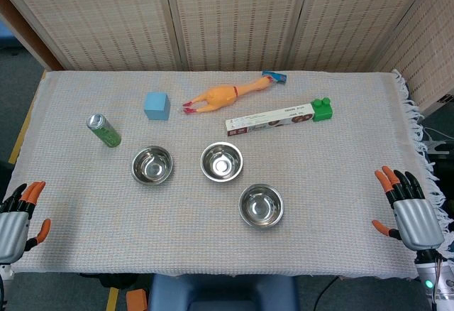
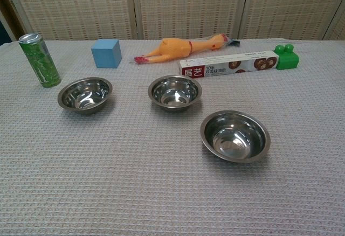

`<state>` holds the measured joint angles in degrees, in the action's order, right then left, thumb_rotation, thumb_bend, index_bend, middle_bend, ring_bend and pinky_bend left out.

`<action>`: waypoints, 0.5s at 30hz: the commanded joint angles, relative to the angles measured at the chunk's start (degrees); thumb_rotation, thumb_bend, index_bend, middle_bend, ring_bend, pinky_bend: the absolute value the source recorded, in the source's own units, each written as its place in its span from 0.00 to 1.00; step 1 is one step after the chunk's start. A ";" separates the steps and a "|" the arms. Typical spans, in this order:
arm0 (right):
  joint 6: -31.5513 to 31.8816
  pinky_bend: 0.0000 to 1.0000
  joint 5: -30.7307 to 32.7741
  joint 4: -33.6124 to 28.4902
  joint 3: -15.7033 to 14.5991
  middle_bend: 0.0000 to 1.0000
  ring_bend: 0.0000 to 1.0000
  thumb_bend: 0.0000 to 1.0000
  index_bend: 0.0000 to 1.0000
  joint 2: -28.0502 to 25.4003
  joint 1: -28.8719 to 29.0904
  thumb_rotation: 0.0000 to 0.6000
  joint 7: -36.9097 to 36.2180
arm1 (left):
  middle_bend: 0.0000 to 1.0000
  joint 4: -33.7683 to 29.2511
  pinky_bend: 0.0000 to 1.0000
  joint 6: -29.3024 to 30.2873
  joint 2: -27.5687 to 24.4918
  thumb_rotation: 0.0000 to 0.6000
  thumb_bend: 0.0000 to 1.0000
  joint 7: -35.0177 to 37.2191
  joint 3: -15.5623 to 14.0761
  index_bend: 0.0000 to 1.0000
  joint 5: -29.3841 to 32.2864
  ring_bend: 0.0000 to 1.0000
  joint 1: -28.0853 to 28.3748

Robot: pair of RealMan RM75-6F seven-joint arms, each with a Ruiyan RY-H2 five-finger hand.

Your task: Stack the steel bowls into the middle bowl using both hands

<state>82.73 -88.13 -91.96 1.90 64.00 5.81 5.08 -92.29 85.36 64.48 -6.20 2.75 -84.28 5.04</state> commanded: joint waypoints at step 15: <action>-7.40 0.00 -7.63 12.79 2.85 0.00 0.00 0.06 0.20 16.70 12.01 1.00 4.25 | 0.05 4.24 0.20 -0.79 0.93 1.00 0.44 5.06 1.61 0.00 1.19 0.04 1.00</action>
<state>78.39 -94.16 -81.66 3.95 77.30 14.60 7.83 -88.62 84.24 65.27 -2.07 4.25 -82.96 6.16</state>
